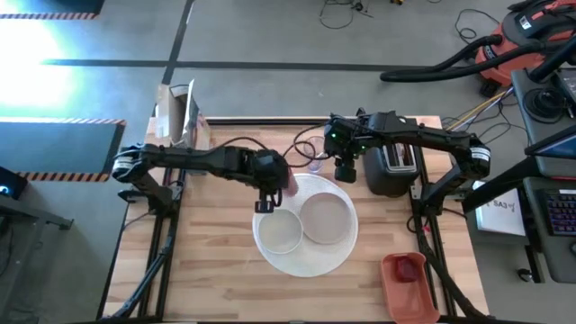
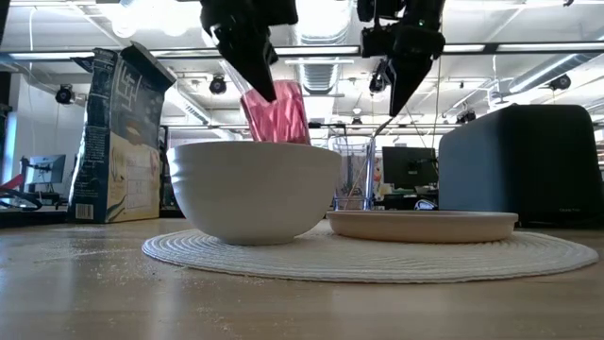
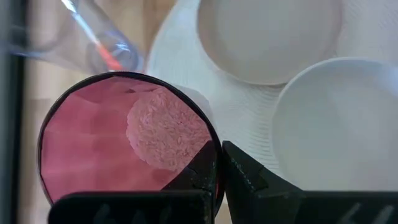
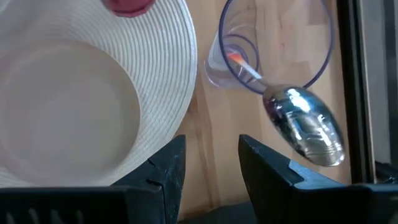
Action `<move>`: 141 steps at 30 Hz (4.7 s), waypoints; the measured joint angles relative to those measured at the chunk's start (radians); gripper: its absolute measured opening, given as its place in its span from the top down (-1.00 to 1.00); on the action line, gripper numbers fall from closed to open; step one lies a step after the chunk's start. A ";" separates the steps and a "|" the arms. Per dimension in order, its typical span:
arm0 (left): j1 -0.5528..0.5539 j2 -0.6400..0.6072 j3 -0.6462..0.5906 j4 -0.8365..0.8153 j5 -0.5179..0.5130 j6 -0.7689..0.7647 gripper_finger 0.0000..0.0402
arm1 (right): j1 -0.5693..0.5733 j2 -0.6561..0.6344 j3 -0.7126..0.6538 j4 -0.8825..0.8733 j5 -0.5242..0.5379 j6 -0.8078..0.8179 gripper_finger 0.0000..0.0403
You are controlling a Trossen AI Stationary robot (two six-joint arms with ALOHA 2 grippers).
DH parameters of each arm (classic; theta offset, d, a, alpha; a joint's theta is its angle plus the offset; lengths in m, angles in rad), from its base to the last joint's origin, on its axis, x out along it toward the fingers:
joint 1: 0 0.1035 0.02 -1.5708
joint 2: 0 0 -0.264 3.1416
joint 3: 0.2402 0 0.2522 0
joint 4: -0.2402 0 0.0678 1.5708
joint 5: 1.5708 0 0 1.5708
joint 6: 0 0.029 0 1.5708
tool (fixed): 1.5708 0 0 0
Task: Arrange a breakfast setting
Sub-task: Put the red cup on the white tablemat to the top left of the brown plate, then pour the cereal from the blue cereal box into the white bowl
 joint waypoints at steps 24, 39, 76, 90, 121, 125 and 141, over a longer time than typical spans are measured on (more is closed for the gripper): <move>-0.007 0.270 0.303 -0.275 0.078 0.012 1.00 | 0.000 -0.006 -0.009 -0.025 0.008 0.123 0.31; -0.010 0.267 0.296 -0.263 0.077 0.037 0.90 | 0.000 -0.005 -0.009 -0.006 0.008 0.123 0.31; -0.077 -0.463 -0.060 -0.230 -0.061 -0.327 0.85 | 0.000 -0.363 -0.459 0.456 -0.347 0.105 0.31; -0.121 -0.657 -0.478 0.223 -0.054 -0.349 0.85 | 0.048 -0.713 -0.904 0.957 -0.346 0.338 0.31; -0.127 -0.661 -0.760 0.611 -0.053 -0.345 0.85 | 0.090 -0.776 -1.450 1.768 -0.316 0.391 0.31; -0.127 -0.661 -0.760 0.616 -0.053 -0.353 0.85 | 0.089 -0.776 -1.450 1.749 -0.296 0.339 0.31; -0.127 -0.658 -0.763 0.679 -0.055 -0.396 0.85 | 0.089 -0.776 -1.451 1.748 -0.294 0.305 0.31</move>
